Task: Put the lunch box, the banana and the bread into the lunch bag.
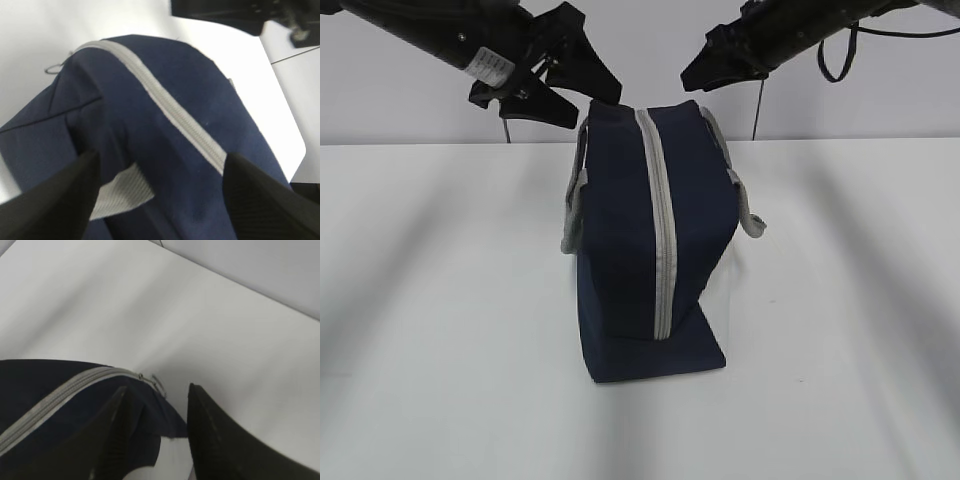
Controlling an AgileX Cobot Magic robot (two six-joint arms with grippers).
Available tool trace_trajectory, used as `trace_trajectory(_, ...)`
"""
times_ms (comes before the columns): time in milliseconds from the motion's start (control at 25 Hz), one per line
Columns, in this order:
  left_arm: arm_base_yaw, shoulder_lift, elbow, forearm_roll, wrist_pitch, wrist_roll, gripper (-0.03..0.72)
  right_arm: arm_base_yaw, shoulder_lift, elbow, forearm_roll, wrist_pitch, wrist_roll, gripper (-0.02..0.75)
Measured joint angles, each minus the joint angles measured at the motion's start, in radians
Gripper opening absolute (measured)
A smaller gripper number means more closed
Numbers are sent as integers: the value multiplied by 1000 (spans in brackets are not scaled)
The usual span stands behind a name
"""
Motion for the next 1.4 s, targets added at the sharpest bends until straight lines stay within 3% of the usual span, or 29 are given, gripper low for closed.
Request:
trace_trajectory(200,24,-34,-1,93,23,-55,508,0,-46,-2,-145,119,246,281)
trace_trajectory(440,25,-85,-2,515,58,-333,506,0,-75,19,-312,148,516,281)
trace_trajectory(640,25,-127,-2,698,162,-463,468,0,-186,187,-389,148,645,281)
trace_trajectory(800,25,-162,-2,739,219,-494,458,0,-305,383,-446,148,684,281)
trace_trajectory(1000,25,-277,128,749,235,-505,452,0,-477,658,-482,129,692,281)
trace_trajectory(1400,25,-673,610,767,141,-506,452,0,-950,1142,-547,-29,692,279)
